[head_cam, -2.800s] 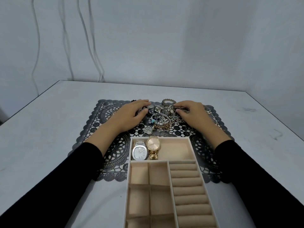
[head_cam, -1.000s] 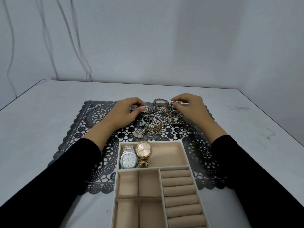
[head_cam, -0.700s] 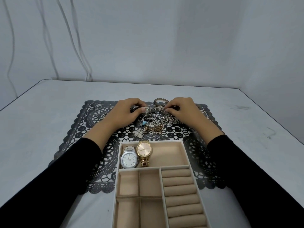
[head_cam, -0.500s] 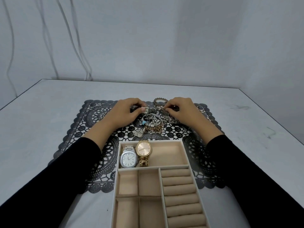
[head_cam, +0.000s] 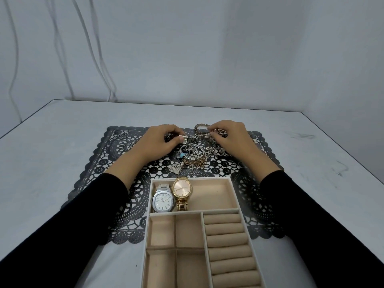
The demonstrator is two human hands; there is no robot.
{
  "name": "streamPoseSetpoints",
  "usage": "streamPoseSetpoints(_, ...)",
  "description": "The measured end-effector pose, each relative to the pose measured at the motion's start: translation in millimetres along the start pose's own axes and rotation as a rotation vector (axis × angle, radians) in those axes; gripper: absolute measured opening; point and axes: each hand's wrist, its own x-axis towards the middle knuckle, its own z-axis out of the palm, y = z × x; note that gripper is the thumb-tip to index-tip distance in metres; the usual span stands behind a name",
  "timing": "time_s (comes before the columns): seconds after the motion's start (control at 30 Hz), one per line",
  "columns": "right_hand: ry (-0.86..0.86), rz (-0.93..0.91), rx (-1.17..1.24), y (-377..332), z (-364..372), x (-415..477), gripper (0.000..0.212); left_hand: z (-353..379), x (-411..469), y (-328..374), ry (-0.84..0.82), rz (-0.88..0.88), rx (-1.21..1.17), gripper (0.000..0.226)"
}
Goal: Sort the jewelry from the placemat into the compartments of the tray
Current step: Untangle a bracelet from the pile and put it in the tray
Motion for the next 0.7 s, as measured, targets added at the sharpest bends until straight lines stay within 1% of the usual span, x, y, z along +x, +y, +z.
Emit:
streamPoseSetpoints(0.2,-0.083,-0.02,-0.044,-1.7,13.1,7.7,0.025,0.2,0.6,-1.2,0.034,0.03,-0.016,0.016)
streamPoseSetpoints(0.3,-0.106,-0.021,-0.081,-0.8,17.3,10.8,0.026,-0.9,1.3,1.0,0.033,0.088,0.007,0.016)
streamPoseSetpoints(0.47,-0.067,-0.003,-0.03,2.7,17.7,11.7,0.021,-0.2,5.6,11.8,-0.008,0.183,0.052,0.017)
streamPoseSetpoints(0.6,-0.058,-0.001,0.0,2.9,16.1,10.4,0.016,2.5,5.8,17.0,-0.068,0.202,0.077,0.017)
streamPoseSetpoints(0.7,-0.028,0.006,0.04,2.8,13.8,9.0,0.014,4.5,5.2,15.1,-0.077,0.213,0.091,0.018)
